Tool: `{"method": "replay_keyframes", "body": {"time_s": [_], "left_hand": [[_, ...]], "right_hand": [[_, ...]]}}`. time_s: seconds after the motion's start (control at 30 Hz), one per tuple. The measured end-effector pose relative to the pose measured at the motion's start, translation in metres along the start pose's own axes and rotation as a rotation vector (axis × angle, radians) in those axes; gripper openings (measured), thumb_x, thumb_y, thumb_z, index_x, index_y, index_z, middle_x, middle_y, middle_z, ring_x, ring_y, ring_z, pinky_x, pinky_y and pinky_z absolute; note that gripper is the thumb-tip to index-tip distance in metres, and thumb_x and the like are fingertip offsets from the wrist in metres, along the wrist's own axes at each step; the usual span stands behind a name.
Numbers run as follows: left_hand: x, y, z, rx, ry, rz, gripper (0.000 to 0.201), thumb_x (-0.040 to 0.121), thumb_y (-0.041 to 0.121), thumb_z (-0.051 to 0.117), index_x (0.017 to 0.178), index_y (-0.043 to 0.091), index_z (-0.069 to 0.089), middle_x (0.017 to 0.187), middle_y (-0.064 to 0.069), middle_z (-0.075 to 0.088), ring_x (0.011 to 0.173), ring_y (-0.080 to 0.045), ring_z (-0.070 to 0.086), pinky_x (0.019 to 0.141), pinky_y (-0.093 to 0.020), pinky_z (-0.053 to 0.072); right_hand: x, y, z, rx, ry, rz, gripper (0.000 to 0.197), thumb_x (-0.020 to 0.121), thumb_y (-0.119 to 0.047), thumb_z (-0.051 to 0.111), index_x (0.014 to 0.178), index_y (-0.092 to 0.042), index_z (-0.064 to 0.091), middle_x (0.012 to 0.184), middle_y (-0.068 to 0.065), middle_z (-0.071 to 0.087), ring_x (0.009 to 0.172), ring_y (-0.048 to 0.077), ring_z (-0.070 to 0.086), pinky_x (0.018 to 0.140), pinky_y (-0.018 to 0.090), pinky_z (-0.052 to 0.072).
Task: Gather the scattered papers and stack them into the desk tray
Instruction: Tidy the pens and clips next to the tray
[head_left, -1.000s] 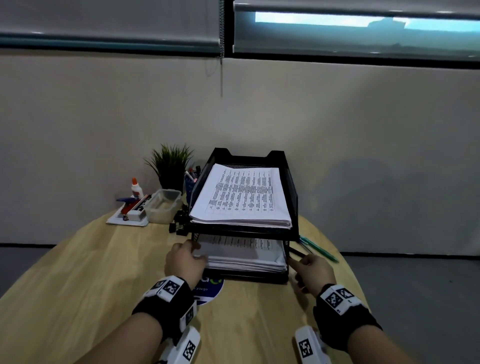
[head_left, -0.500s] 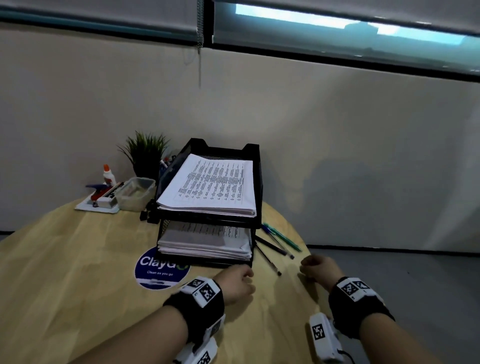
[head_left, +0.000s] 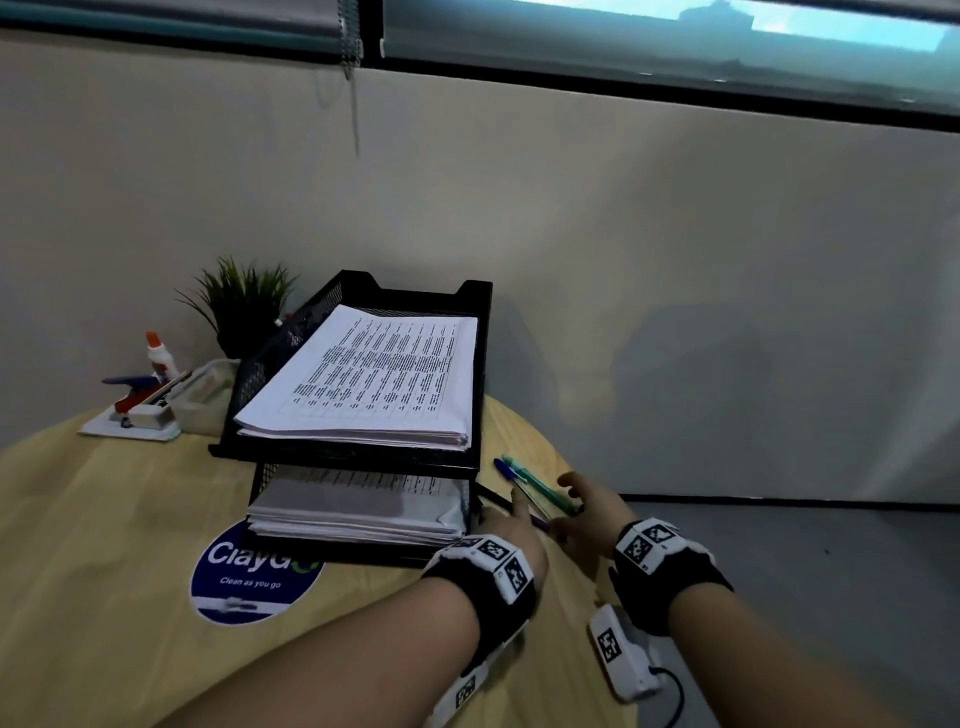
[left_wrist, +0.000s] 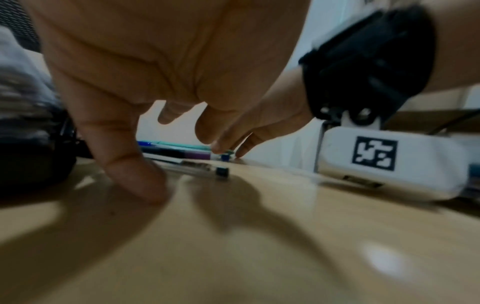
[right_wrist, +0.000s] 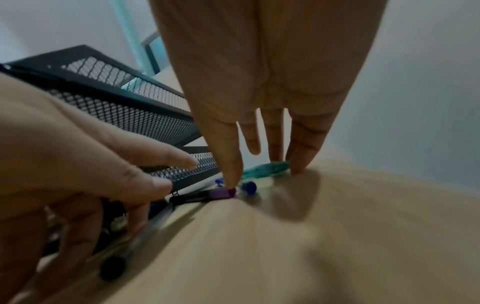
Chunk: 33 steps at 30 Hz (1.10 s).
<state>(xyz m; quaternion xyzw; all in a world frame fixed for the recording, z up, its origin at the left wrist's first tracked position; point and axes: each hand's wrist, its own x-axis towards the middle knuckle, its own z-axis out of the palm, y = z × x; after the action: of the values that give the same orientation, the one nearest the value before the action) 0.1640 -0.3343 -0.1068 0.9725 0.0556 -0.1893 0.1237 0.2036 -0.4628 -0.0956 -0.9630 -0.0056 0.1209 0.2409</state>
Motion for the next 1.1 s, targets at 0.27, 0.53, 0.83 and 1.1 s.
{"method": "replay_keyframes", "body": {"time_s": [0.27, 0.53, 0.83, 1.1], "left_hand": [[0.006, 0.004, -0.002, 0.062, 0.056, 0.048, 0.037, 0.098, 0.031, 0.031, 0.128, 0.010, 0.038, 0.126, -0.022, 0.046, 0.114, -0.035, 0.049, 0.096, -0.043, 0.043], [-0.009, -0.009, 0.016, 0.196, 0.036, 0.077, 0.037, 0.095, 0.011, 0.037, 0.132, 0.007, 0.038, 0.126, -0.019, 0.051, 0.116, -0.035, 0.052, 0.096, -0.048, 0.046], [-0.036, -0.019, 0.012, 0.063, 0.029, 0.030, 0.044, 0.094, 0.009, 0.034, 0.137, 0.003, 0.028, 0.125, -0.020, 0.048, 0.113, -0.034, 0.054, 0.094, -0.049, 0.046], [-0.099, -0.052, 0.007, -0.200, 0.006, 0.231, 0.056, 0.093, 0.008, 0.034, 0.143, 0.025, 0.015, 0.126, -0.015, 0.055, 0.110, -0.030, 0.057, 0.094, -0.042, 0.047]], "right_hand": [[0.013, 0.008, -0.004, -0.131, -0.035, 0.018, 0.044, 0.084, -0.013, 0.062, 0.126, -0.018, 0.053, 0.123, 0.006, 0.060, 0.108, 0.022, 0.059, 0.090, 0.030, 0.051], [0.023, -0.017, 0.007, -0.222, -0.020, -0.047, 0.050, 0.087, -0.022, 0.061, 0.133, -0.010, 0.044, 0.129, 0.012, 0.056, 0.114, 0.028, 0.056, 0.093, 0.036, 0.049], [0.014, -0.031, 0.018, -0.545, -0.061, -0.041, 0.044, 0.086, -0.012, 0.057, 0.126, -0.005, 0.041, 0.124, 0.017, 0.049, 0.113, 0.036, 0.052, 0.089, 0.042, 0.046], [-0.044, -0.018, 0.028, -0.297, -0.075, 0.081, 0.035, 0.091, -0.017, 0.050, 0.119, -0.004, 0.033, 0.082, 0.008, 0.054, 0.092, 0.031, 0.062, 0.070, 0.034, 0.043]]}}
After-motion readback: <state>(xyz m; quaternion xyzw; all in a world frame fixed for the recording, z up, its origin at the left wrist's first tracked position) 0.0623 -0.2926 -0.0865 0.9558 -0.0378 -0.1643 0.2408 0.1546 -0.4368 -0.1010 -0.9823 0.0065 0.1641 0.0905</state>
